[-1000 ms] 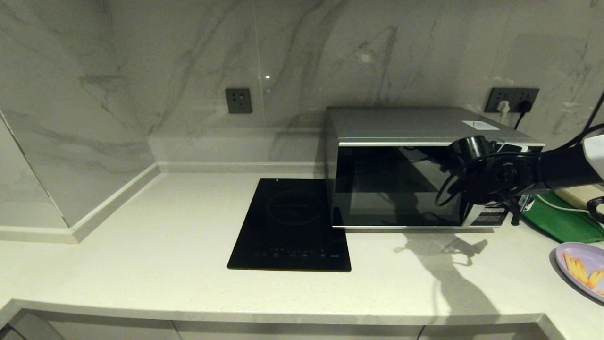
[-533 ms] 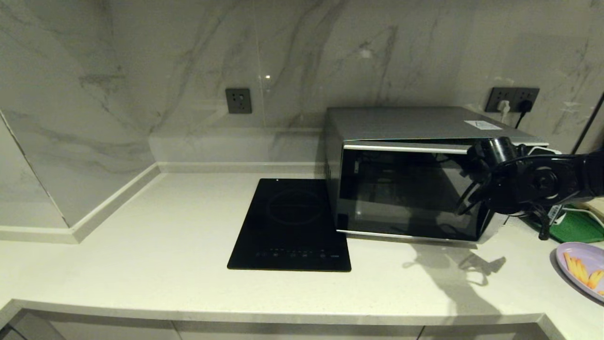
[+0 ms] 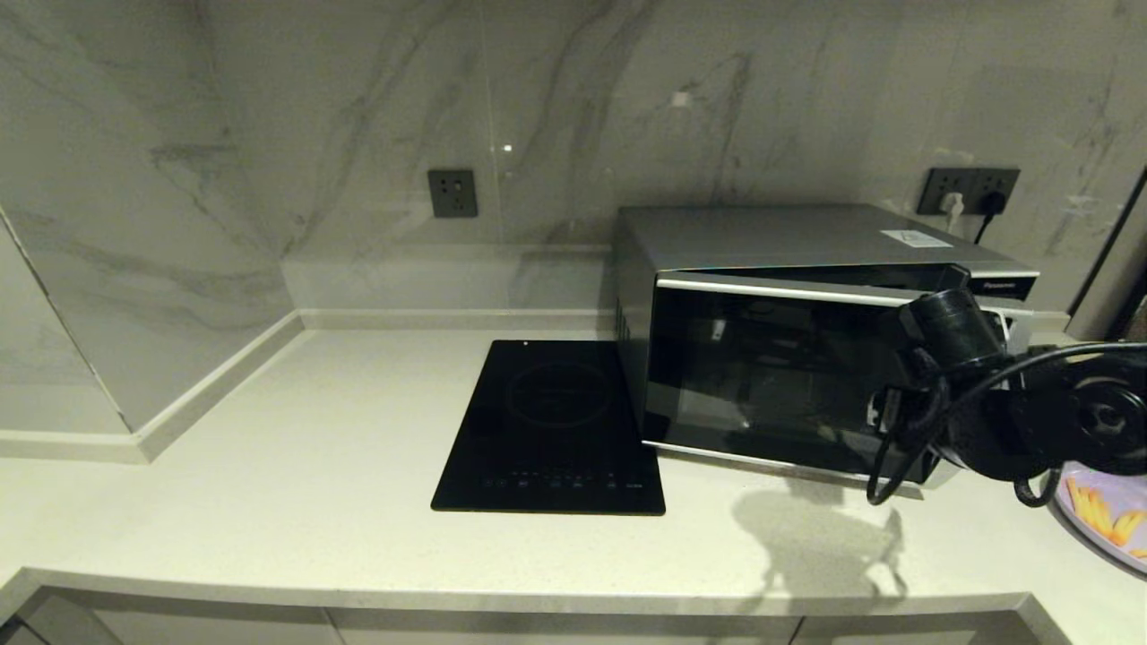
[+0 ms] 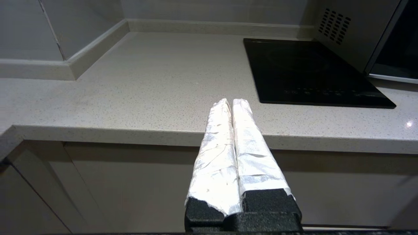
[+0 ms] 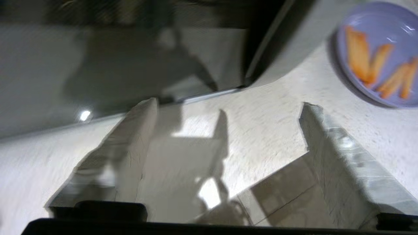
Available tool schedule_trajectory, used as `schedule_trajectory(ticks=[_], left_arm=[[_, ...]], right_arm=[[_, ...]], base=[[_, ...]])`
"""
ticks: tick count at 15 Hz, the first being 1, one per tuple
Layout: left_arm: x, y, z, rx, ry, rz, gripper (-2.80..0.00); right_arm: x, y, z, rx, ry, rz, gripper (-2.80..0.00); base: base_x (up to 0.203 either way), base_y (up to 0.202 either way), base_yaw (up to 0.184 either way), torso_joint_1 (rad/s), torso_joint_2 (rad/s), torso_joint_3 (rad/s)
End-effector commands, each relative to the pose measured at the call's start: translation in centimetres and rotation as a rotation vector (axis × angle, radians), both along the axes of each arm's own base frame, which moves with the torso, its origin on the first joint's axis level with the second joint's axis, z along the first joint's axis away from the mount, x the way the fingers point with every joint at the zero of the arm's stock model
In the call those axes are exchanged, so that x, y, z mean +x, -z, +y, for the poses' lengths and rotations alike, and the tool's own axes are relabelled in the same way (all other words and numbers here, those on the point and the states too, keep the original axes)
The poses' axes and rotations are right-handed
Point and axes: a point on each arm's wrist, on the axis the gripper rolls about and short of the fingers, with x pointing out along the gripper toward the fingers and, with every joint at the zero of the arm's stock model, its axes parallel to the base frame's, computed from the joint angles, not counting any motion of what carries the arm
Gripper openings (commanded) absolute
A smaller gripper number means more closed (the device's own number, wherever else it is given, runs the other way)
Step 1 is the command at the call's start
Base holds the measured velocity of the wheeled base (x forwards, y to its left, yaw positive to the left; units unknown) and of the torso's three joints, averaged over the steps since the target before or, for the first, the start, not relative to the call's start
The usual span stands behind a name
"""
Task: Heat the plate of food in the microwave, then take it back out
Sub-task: Open the microwave oven
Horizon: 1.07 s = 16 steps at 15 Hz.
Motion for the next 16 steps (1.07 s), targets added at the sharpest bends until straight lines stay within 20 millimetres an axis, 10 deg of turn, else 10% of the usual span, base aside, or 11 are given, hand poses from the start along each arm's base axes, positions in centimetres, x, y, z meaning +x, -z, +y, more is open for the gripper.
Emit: schedule_trajectory(ticks=[1,8,16], left_arm=[[0.0,0.0,0.0,-0.001,0.000,-0.001,-2.80],[0.0,0.0,0.0,-0.001,0.000,-0.002,-2.80],[0.0,0.0,0.0,-0.001,0.000,0.000,-2.80]], right_arm=[[-4.3,-3.1,1.7,0.039,-0.175,-0.068,-2.80],[-9.8,-10.7,-1.0,0.190,-0.374,-0.228,-2.80],[-0.5,-14.9,-5.4,0.360,-0.203,-0.219,-2.80]], base=[[0.000,0.000,0.000,0.000,0.00,0.000],[0.000,0.000,0.000,0.000,0.00,0.000],[0.000,0.000,0.000,0.000,0.00,0.000]])
